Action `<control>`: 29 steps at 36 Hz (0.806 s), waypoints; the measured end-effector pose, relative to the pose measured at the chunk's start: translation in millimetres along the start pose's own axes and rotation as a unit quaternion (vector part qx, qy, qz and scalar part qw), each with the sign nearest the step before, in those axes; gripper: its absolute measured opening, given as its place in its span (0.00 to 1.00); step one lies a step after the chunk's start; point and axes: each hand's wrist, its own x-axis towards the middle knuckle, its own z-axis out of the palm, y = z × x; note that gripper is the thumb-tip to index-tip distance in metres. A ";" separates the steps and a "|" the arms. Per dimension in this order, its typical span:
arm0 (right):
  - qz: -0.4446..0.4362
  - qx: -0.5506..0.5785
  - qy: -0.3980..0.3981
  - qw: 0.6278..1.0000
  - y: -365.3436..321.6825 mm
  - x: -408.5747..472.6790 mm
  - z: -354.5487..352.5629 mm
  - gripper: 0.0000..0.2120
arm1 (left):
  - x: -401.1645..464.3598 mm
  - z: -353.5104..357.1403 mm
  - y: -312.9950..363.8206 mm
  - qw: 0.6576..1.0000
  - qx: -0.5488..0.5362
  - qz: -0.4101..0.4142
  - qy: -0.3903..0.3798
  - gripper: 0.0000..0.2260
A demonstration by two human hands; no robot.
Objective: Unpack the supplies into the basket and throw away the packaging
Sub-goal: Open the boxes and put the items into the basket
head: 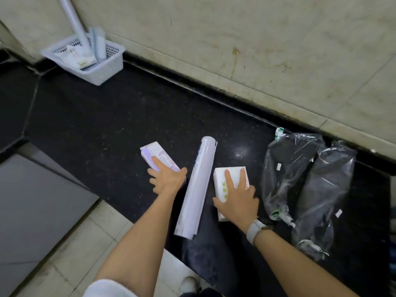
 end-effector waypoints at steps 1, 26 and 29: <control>0.000 0.003 0.001 1.000 0.0 0.3 -1.4 0.40 | -0.9 -1.0 -1.9 1.000 -0.012 0.000 -0.002 0.45; -0.171 0.390 0.047 0.903 -207.1 29.8 -59.7 0.35 | 43.4 -232.6 -69.2 0.941 -0.228 0.218 0.122 0.33; -0.183 0.423 0.040 0.887 -259.4 33.7 -51.8 0.33 | 71.1 -271.2 -91.3 0.938 -0.234 0.222 0.125 0.33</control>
